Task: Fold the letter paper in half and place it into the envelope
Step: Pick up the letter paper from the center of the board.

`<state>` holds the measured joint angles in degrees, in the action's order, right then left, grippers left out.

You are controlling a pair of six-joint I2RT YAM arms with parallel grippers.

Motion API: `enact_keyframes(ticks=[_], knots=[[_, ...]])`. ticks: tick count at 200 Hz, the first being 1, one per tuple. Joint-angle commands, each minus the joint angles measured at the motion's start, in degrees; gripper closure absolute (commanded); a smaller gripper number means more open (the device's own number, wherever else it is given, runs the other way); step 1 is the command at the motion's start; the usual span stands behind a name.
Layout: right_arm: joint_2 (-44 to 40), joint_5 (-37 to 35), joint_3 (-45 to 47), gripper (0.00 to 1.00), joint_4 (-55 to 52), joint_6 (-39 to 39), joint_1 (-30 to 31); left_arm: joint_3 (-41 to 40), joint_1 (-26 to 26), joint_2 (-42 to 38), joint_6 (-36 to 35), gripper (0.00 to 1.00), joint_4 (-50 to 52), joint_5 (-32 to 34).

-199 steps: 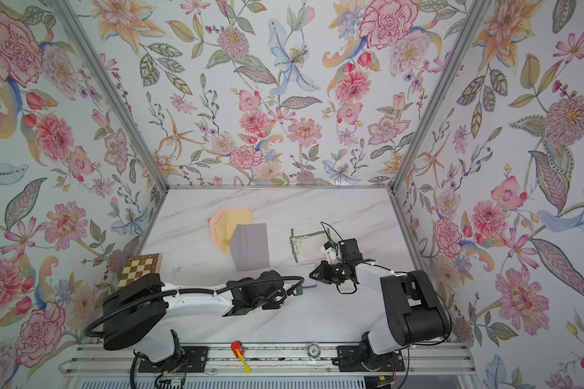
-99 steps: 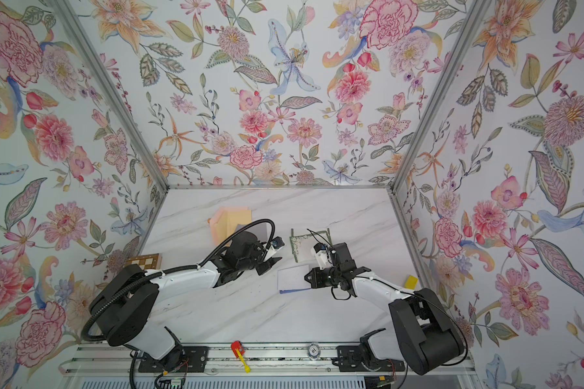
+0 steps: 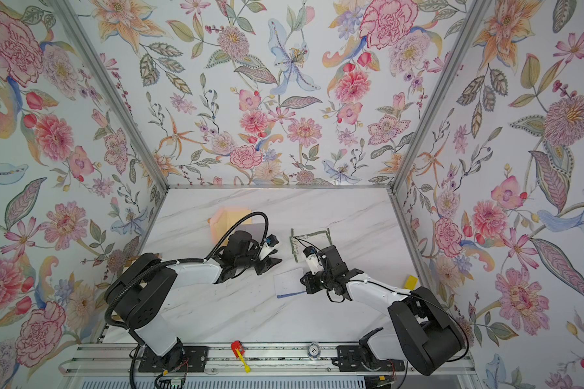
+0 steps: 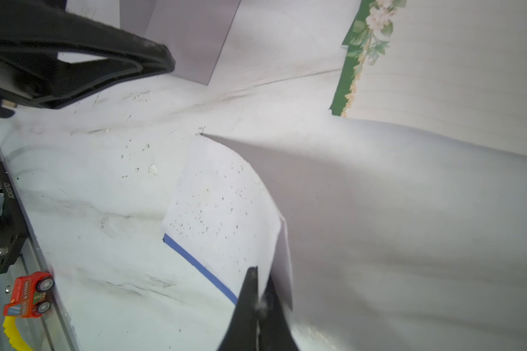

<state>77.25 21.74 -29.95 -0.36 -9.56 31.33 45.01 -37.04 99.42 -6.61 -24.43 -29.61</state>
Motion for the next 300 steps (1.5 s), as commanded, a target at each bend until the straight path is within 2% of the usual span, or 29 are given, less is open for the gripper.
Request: enact_keyframes(ticks=[1, 45, 111, 148, 200, 227, 300], knots=[[-0.1, -3.5, -1.6, 0.94, -0.4, 2.0, 1.1, 1.5, 0.0, 1.8, -0.4, 0.54, 0.4, -3.1], [-1.8, -5.6, -1.1, 0.94, 1.5, 2.3, 2.8, 1.8, 0.7, 5.8, 2.7, 0.54, -2.7, -6.7], [-2.9, -8.2, -0.6, 0.94, 2.6, 3.8, 4.9, 3.6, 0.8, 8.6, 2.1, 0.52, -2.8, -10.9], [-3.3, -9.3, -0.3, 0.94, 3.4, 4.2, 5.3, 4.3, 0.8, 10.0, 2.4, 0.51, -1.8, -10.6], [-2.9, -9.8, -0.4, 0.94, 3.5, 4.9, 5.4, 4.0, 0.9, 9.7, 1.0, 0.51, -0.9, -10.7], [-2.4, -10.4, -0.3, 0.94, 3.2, 5.2, 7.5, 4.9, 0.9, 9.3, -0.2, 0.5, 0.5, -10.7], [-2.7, -13.4, -0.5, 0.94, 3.4, 6.8, 8.9, 6.0, 0.9, 11.2, -4.2, 0.47, 3.2, -16.8]])
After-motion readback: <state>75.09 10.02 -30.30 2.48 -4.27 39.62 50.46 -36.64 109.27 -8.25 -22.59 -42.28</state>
